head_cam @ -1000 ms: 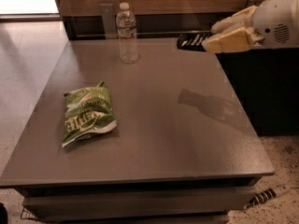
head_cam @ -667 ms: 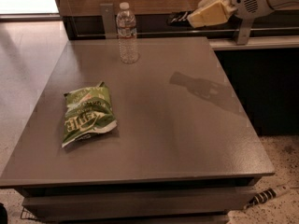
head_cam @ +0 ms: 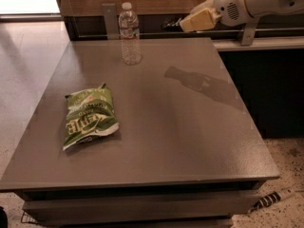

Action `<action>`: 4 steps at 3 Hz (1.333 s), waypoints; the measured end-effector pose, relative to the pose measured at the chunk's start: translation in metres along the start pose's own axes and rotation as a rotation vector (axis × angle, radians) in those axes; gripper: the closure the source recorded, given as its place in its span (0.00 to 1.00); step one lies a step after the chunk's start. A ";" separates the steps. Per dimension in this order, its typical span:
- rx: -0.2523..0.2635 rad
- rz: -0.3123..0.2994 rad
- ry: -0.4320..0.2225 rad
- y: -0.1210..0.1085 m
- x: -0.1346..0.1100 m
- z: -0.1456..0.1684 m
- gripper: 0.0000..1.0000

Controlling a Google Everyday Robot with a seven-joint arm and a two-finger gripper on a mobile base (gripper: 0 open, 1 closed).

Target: Pick rxbar chocolate

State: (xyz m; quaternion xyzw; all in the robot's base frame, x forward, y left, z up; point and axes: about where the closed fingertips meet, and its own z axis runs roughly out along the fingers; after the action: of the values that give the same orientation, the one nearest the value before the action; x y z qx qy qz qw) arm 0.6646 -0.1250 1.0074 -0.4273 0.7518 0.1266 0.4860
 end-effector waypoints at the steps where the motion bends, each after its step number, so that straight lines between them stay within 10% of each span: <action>1: 0.013 0.073 -0.022 -0.011 0.017 0.046 1.00; 3: -0.005 0.158 -0.047 -0.010 0.038 0.106 1.00; 4: -0.012 0.162 -0.048 -0.008 0.039 0.113 0.80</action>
Offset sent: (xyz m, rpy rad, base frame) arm 0.0805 0.0349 -0.0931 0.1571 0.0695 -0.0987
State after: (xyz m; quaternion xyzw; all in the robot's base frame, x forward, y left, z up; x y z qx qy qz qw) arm 0.7342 -0.0817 0.9203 -0.3649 0.7714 0.1802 0.4893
